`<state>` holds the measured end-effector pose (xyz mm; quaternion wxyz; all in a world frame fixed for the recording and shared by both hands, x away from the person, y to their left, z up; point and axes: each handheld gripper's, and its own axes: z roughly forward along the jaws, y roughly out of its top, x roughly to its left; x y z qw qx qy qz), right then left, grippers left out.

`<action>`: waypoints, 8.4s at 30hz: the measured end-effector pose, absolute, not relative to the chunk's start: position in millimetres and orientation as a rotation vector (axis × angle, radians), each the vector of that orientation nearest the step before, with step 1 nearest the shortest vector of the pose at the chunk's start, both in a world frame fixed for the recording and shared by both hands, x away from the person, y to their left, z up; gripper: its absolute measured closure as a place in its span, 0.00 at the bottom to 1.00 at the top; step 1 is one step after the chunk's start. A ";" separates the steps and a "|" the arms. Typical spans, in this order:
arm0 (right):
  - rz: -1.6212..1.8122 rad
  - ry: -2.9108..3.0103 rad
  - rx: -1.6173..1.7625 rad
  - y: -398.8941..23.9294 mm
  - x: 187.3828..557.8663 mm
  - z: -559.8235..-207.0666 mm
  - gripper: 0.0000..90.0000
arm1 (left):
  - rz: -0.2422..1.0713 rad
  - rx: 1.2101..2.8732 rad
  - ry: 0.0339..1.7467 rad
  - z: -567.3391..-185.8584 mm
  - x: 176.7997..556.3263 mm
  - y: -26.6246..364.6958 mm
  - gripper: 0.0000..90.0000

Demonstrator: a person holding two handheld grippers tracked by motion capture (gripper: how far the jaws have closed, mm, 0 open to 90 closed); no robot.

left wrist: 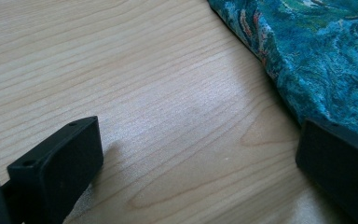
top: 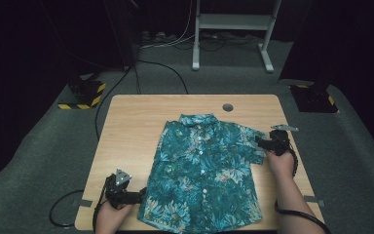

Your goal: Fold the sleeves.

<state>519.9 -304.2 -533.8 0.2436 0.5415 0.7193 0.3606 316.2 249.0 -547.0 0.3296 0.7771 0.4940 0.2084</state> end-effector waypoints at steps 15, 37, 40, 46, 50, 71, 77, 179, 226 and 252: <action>0.936 1.966 1.516 -303.9 528.5 -538.3 0.36 | 0.543 2.035 1.288 -546.9 316.1 249.0 0.01; 0.914 1.956 1.461 -285.2 524.1 -538.3 0.94 | 0.541 2.036 1.287 -547.0 315.2 248.3 0.01; 0.895 1.940 1.470 -281.2 523.7 -538.2 0.97 | 0.541 2.036 1.287 -547.0 315.2 248.0 0.01; 0.921 1.907 1.471 -279.4 520.8 -533.6 0.97 | 0.540 2.037 1.282 -547.0 315.2 247.9 0.01; 0.949 1.888 1.456 -277.4 518.0 -524.6 0.97 | 0.539 2.039 1.279 -547.0 315.2 247.9 0.01; 0.965 1.862 1.328 -241.1 495.5 -477.9 0.97 | 0.522 2.031 1.275 -546.7 315.2 249.2 0.01; 0.930 1.870 1.294 -232.6 492.2 -468.9 0.96 | 0.512 2.024 1.272 -546.6 315.3 250.3 0.01; 1.182 2.087 1.311 -155.8 491.9 -502.5 0.21 | 0.501 2.031 1.252 -546.5 313.9 249.6 0.01; 1.148 2.068 1.152 -219.2 420.6 -524.8 0.00 | 0.515 2.044 1.250 -546.7 313.8 248.0 0.01; 1.071 2.071 1.140 -263.1 359.1 -521.0 0.00 | 0.525 2.051 1.252 -546.9 313.7 247.0 0.01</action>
